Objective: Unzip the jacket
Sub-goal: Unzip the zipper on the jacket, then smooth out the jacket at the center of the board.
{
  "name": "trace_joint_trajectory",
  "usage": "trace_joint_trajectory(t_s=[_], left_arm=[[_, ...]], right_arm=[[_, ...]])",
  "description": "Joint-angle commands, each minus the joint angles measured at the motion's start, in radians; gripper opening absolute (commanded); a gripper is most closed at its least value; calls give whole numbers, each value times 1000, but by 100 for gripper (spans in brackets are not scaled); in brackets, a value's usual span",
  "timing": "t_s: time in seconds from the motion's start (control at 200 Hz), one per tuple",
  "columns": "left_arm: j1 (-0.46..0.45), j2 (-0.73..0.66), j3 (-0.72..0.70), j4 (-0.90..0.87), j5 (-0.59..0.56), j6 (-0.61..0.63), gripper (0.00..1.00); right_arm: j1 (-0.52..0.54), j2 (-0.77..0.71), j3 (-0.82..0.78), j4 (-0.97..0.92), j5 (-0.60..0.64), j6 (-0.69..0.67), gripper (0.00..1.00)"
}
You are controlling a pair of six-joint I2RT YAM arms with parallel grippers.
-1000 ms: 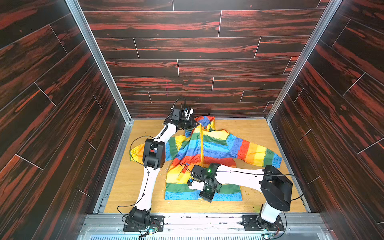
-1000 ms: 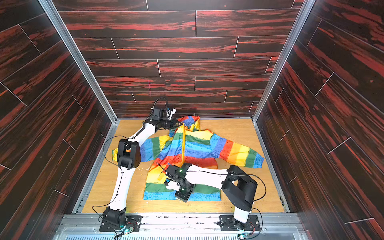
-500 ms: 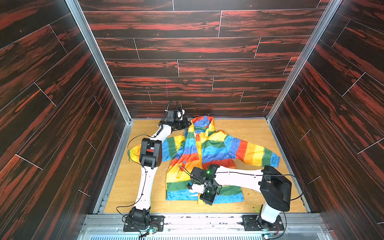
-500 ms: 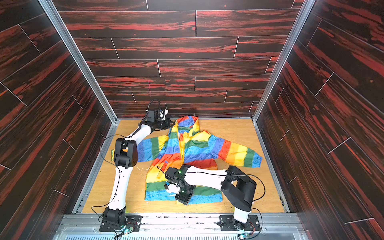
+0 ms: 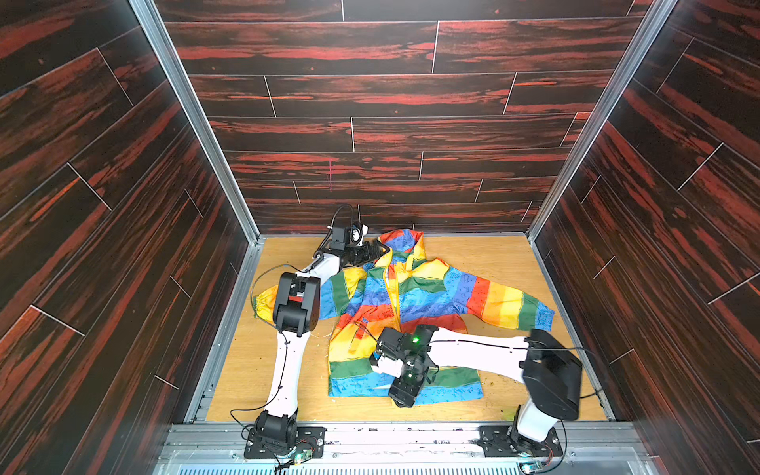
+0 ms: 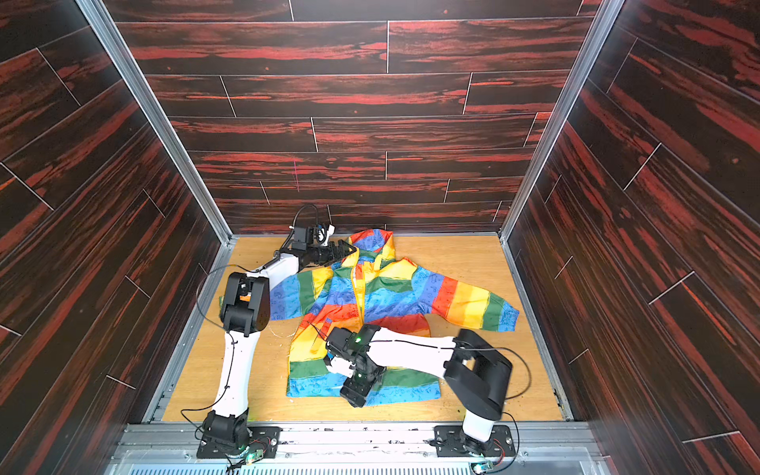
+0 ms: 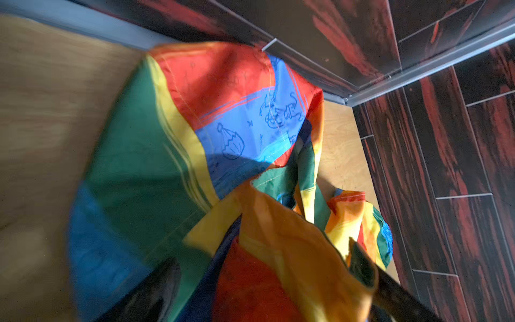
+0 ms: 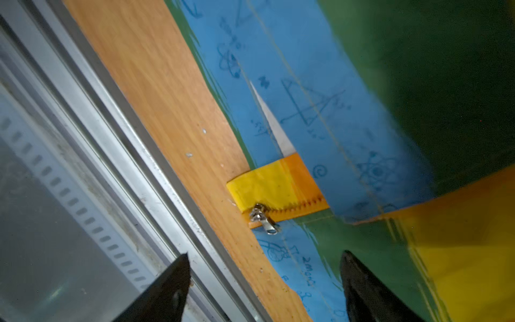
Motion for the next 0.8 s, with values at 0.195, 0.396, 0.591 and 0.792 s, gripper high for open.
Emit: trace_joint_trajectory(t_s=[0.195,0.396,0.591,0.792], left_arm=[[12,-613,-435,-223,-619,-4,100],[-218,-907,-699,-620,-823,-3,77],[-397,-1048,-898,-844,-849,-55,64],[-489,-1156,-1096,-931,-831,-183,64]], right_arm=[[-41,-349,-176,130,368,571,80],[-213,-421,-246,-151,419,964,74],[-440,-551,-408,-221,267,984,68],[-506,-534,-435,-227,249,928,67]])
